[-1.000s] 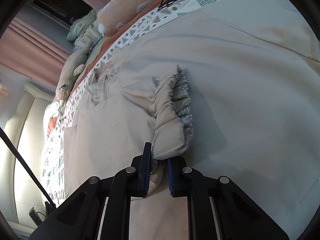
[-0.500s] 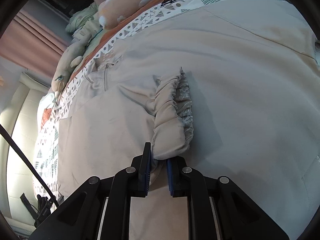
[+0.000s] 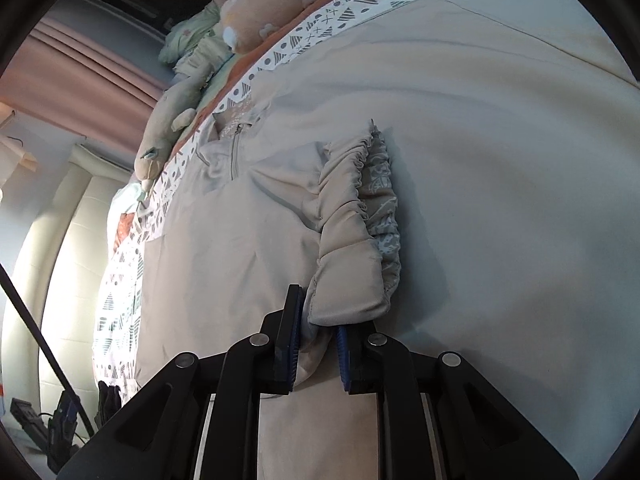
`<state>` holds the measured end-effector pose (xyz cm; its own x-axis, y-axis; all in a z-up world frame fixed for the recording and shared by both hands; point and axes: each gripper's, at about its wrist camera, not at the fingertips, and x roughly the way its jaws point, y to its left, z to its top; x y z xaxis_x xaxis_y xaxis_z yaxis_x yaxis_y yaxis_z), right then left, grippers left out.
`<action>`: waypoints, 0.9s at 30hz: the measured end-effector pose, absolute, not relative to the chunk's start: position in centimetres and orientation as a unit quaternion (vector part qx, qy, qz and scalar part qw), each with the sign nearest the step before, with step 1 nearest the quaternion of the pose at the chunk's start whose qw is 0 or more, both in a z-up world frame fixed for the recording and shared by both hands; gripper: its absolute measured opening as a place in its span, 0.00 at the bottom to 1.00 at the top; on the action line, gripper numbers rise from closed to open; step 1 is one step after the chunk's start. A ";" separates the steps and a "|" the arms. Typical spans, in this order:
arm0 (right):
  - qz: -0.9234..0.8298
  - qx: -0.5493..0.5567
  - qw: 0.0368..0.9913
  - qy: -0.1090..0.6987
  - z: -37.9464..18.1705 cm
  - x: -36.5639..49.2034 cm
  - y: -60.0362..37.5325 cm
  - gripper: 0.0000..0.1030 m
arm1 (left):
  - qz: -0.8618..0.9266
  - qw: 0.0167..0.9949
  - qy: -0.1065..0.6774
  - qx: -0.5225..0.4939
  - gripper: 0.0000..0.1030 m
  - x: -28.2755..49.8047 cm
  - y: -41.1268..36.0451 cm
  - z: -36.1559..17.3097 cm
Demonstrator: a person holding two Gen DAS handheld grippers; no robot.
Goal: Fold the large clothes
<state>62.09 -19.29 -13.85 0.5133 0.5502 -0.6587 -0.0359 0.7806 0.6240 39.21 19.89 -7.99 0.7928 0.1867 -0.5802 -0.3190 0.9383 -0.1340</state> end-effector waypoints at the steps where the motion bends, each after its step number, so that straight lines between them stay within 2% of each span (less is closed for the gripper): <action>1: 0.174 0.285 0.820 0.465 -13.8 62.1 -19.6 0.13 | 0.130 0.942 0.288 -0.114 0.89 38.9 19.5 -7.6; 3: 0.160 0.288 0.819 0.469 -13.5 61.1 -20.5 0.16 | 0.121 0.945 0.279 -0.120 0.89 38.4 18.7 -6.6; 5: 0.151 0.287 0.828 0.458 -12.5 60.0 -21.2 0.48 | 0.115 0.948 0.273 -0.118 0.89 38.2 18.1 -5.9; 6: 0.147 0.286 0.832 0.452 -11.9 59.3 -21.5 0.85 | 0.115 0.949 0.271 -0.115 0.89 38.1 17.7 -5.6; 7: 0.145 0.288 0.837 0.443 -11.3 58.6 -22.0 0.94 | 0.107 0.951 0.270 -0.110 0.89 38.2 17.2 -5.3; 17: 0.103 0.256 0.880 0.387 -4.7 51.4 -24.2 0.94 | 0.048 0.968 0.231 -0.090 0.89 38.3 13.0 -3.6; 27: 0.026 0.207 0.917 0.339 -2.5 45.8 -31.6 0.94 | 0.003 0.965 0.237 -0.116 0.89 40.2 8.9 -3.9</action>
<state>45.77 -31.56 -2.48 0.7695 0.1878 -0.6105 0.0932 0.9126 0.3981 40.18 8.95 -3.85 0.8877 -0.0486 -0.4578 -0.0617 0.9729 -0.2229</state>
